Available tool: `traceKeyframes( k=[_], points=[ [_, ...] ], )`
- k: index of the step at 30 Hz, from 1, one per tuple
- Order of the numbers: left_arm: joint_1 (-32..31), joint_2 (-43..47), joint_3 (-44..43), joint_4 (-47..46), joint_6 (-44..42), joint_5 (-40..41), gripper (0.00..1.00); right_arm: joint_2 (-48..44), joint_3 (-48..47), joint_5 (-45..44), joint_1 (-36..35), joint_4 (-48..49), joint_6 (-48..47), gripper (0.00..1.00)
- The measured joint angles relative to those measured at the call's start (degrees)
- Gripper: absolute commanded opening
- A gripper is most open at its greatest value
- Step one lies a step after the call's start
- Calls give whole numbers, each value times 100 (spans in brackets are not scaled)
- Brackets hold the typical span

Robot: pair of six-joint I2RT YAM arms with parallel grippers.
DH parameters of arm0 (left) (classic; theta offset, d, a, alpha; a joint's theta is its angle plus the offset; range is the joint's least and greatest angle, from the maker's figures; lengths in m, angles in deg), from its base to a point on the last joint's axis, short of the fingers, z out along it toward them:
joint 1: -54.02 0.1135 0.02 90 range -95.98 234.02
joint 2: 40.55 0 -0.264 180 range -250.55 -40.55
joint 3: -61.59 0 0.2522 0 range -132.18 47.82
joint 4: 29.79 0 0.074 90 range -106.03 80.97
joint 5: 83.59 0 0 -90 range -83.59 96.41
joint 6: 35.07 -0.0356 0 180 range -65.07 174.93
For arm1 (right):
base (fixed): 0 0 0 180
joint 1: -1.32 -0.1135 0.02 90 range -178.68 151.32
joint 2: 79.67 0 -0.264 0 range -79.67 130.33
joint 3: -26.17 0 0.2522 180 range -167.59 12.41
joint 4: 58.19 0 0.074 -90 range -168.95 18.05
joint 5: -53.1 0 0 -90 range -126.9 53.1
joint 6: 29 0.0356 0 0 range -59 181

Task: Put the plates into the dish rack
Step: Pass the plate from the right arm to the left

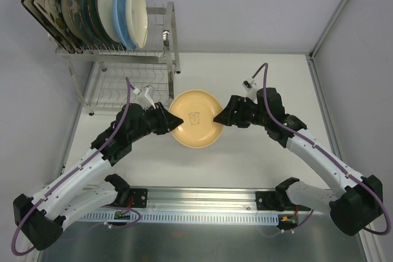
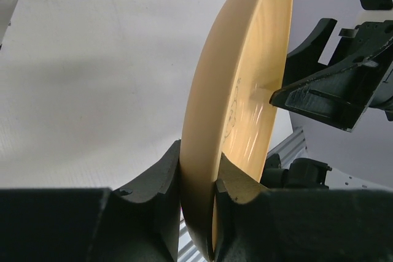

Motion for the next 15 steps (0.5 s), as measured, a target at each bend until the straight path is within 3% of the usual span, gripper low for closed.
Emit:
traceKeyframes(
  k=[9,15],
  points=[
    [0,205,-61,11,-358,210,0,-306,-317,-627,0,-691,-411,98],
    [0,234,-319,37,-800,476,0,-863,-413,-1272,0,-994,-785,100]
  ],
)
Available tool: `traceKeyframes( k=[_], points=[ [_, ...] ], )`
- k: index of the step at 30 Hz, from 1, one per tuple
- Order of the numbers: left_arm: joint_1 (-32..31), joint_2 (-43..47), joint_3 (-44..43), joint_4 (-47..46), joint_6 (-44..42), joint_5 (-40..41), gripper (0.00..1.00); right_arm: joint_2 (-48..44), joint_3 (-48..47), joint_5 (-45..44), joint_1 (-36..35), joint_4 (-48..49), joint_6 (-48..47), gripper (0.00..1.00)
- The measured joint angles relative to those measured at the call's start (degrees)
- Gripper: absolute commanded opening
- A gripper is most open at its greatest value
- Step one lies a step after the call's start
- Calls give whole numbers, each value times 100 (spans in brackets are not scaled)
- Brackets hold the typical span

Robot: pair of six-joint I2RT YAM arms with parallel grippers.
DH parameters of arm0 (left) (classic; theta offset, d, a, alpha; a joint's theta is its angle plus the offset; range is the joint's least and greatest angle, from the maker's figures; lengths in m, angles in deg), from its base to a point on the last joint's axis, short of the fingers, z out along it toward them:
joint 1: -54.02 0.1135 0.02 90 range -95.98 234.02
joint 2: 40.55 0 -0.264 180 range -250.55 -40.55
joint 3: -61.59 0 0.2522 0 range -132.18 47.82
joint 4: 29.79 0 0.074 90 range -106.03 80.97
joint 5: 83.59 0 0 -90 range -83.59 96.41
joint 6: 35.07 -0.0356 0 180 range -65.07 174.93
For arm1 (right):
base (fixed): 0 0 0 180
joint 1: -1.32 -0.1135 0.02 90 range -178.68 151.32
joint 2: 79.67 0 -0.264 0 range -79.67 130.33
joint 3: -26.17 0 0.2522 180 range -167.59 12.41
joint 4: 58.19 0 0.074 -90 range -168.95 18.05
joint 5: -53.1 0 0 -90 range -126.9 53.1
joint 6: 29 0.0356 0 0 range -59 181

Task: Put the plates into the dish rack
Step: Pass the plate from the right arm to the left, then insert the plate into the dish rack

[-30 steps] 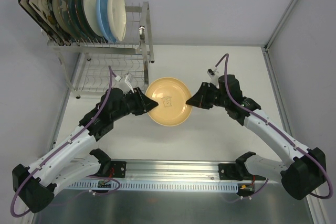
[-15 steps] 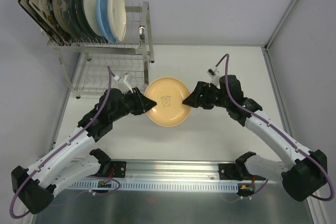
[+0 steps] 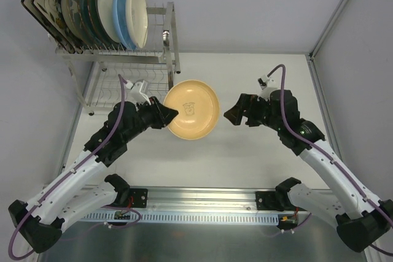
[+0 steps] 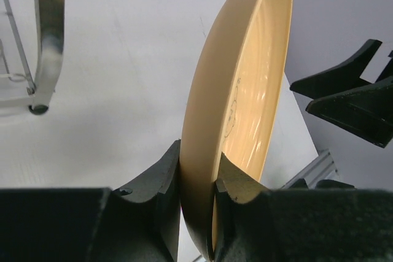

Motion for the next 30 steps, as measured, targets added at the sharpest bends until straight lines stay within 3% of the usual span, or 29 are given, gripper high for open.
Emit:
traceKeyframes(
  k=[10,24,30],
  points=[
    [0,11,-1207,9,-1014,570,0,-1460,407,-1530,0,-337,-428,100],
    [0,-1399,-4286,-55,-2153,1836,0,-1427,673,-2232,0,-739,-461,99],
    [0,-1943,-4977,-398,-2863,2616,0,-1327,673,-2306,0,-739,-525,100]
  ],
)
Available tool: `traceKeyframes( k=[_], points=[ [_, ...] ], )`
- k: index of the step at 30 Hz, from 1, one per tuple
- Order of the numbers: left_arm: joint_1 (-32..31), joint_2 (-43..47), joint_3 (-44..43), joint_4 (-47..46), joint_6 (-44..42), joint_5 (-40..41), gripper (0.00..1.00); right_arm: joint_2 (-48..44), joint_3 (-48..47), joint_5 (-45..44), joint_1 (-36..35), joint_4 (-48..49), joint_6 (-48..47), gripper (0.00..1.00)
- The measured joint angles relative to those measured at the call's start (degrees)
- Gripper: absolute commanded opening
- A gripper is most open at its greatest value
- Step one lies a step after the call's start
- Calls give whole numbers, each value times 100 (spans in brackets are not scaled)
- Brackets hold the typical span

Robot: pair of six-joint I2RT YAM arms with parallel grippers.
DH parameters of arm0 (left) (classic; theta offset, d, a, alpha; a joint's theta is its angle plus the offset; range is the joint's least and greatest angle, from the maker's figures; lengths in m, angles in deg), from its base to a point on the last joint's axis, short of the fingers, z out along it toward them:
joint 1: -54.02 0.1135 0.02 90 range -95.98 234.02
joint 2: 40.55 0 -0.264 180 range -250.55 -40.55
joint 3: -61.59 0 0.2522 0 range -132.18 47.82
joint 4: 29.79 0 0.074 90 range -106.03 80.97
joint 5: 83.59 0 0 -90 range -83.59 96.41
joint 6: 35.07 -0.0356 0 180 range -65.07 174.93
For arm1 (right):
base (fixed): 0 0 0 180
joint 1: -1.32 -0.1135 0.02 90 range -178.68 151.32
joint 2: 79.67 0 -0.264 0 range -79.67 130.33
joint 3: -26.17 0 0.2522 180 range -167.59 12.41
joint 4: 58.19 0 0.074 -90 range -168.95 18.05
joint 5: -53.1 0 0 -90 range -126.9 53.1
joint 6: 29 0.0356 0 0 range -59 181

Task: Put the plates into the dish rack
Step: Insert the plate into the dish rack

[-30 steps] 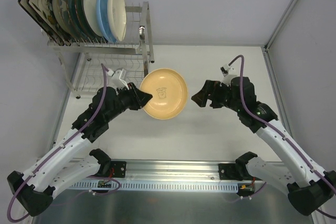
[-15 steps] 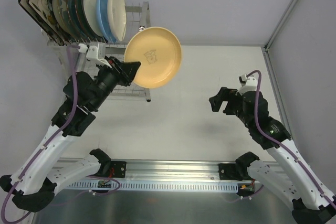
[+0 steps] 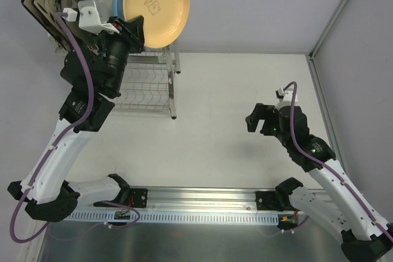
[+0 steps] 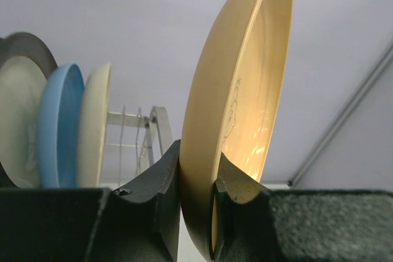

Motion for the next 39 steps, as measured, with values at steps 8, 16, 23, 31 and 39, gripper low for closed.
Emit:
traceKeyframes(
  k=[8,16,23,31,39],
  points=[
    [0,-634,-247,-916,-1368,1080,0,166,0,-114,0,-15,-164,99],
    [2,-1248,-393,-1832,-2763,1882,0,343,0,-291,0,-37,-271,100],
    [94,-1696,-483,-2041,-3355,2205,0,382,0,-415,7,-98,-282,100],
    [321,-2026,-638,-1683,-3377,2367,0,385,0,-514,33,-195,-282,100],
    [354,-2164,-640,-1523,-3521,2463,0,385,0,-560,42,-201,-282,100]
  ],
)
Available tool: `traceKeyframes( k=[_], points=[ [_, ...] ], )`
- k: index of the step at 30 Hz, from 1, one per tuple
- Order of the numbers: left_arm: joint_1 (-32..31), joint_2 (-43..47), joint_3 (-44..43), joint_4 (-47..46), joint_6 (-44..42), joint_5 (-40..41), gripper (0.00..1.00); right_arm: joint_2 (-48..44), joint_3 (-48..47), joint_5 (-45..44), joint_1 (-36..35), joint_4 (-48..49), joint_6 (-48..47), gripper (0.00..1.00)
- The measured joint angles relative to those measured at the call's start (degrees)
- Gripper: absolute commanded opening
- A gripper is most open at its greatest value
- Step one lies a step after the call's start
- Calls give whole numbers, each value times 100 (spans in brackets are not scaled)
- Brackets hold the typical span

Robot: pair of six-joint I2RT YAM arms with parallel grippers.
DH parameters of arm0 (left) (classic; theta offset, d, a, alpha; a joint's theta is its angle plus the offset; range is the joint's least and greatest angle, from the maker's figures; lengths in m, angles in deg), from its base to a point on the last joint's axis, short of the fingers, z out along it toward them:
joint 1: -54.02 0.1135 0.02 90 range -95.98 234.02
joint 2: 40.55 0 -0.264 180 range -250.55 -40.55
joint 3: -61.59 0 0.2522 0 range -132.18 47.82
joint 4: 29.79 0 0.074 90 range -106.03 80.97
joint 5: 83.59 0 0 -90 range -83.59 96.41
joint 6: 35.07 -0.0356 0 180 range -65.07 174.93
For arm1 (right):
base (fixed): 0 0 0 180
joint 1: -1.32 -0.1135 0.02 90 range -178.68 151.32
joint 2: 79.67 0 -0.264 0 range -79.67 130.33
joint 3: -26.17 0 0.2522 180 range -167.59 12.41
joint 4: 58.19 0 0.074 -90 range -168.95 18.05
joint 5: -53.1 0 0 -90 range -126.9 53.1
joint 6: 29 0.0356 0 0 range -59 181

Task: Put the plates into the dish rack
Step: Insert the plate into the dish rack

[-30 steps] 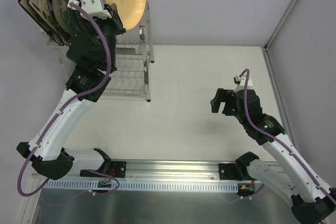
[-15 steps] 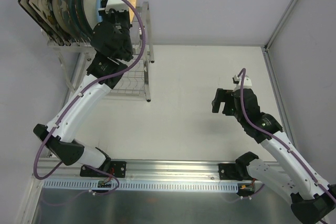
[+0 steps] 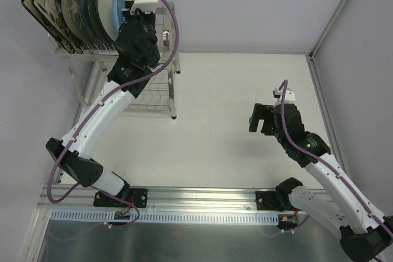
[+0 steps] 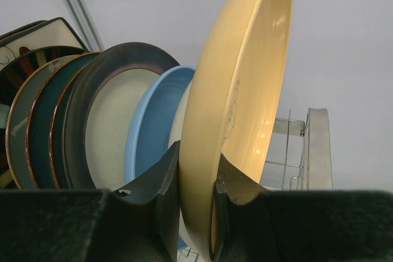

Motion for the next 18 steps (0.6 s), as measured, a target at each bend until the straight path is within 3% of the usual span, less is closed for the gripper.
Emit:
traceKeyframes(
  k=[18],
  points=[
    [157,-452,0,341,-282,131,0,0,22,-57,39,-2,-11,99]
  ],
)
